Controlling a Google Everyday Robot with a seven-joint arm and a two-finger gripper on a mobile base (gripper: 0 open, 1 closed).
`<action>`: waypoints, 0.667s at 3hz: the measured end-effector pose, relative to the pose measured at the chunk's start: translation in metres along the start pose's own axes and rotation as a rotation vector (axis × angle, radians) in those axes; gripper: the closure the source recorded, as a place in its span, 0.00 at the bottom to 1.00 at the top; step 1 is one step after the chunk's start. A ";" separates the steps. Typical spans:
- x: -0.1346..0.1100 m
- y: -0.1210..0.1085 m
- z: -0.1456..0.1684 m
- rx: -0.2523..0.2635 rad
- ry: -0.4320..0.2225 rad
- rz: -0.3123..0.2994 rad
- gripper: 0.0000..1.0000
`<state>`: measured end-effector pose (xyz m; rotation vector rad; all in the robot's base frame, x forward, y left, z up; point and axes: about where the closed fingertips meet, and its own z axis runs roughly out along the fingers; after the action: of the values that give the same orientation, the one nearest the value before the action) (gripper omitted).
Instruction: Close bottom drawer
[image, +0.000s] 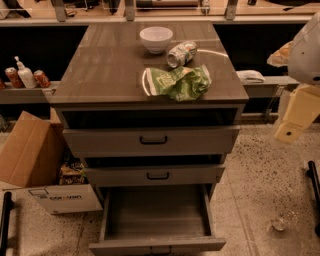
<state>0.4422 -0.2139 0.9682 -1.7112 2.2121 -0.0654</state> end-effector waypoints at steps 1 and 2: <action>-0.002 0.010 0.051 -0.074 -0.093 0.007 0.00; -0.006 0.031 0.121 -0.184 -0.220 0.040 0.00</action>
Offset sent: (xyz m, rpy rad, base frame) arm 0.0104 0.0556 -0.2001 0.4472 0.2153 0.0846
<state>0.4503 -0.1797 0.8487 -1.6746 2.1421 0.3295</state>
